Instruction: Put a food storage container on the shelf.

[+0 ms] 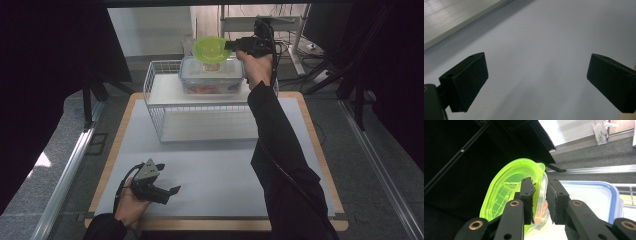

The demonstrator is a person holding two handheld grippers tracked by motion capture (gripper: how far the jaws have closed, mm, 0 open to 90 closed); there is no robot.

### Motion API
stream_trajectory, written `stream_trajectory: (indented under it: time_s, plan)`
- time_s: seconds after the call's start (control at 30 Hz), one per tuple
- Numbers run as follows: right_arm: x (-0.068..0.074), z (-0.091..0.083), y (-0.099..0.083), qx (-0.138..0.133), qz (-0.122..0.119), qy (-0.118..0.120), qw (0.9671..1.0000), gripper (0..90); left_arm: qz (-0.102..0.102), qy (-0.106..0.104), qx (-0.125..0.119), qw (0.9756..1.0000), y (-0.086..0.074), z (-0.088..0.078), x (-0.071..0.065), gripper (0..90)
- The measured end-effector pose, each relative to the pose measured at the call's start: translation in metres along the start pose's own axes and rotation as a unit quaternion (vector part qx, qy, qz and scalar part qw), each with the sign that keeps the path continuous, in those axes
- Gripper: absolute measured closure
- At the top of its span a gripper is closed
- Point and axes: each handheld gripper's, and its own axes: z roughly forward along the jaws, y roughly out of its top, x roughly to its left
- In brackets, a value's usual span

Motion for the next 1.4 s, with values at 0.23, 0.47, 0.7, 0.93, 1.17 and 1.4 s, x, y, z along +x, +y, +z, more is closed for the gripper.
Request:
stream_trajectory:
  time_s: [0.23, 0.47, 0.7, 0.93, 1.17, 1.4]
  plan:
    - [0.000, 0.004, -0.002, -0.004, 0.001, -0.005, 1.0000, 70.3, 0.001, 0.000, 0.000, 1.0000, 0.000, 0.000, 0.000, 3.6]
    - [-0.001, 0.001, -0.002, -0.017, -0.011, -0.010, 0.9997, 54.3, 0.001, 0.000, 0.001, 1.0000, 0.000, 0.000, 0.000, 3.6]
    - [-0.008, -0.007, -0.002, -0.023, -0.037, 0.009, 0.9990, 31.4, 0.001, 0.000, 0.002, 1.0000, 0.000, 0.001, -0.001, 3.6]
    - [-0.011, -0.019, -0.008, -0.020, -0.071, 0.024, 0.9970, 20.0, 0.001, 0.001, 0.002, 1.0000, 0.000, 0.000, -0.001, 3.5]
    - [-0.017, -0.039, -0.027, -0.021, -0.127, 0.024, 0.9914, 13.5, -0.004, 0.003, -0.005, 1.0000, 0.000, -0.001, 0.001, 2.9]
    - [-0.020, -0.053, -0.046, -0.020, -0.156, 0.028, 0.9871, 10.8, -0.012, 0.000, -0.010, 0.9999, 0.000, -0.001, 0.002, 2.4]
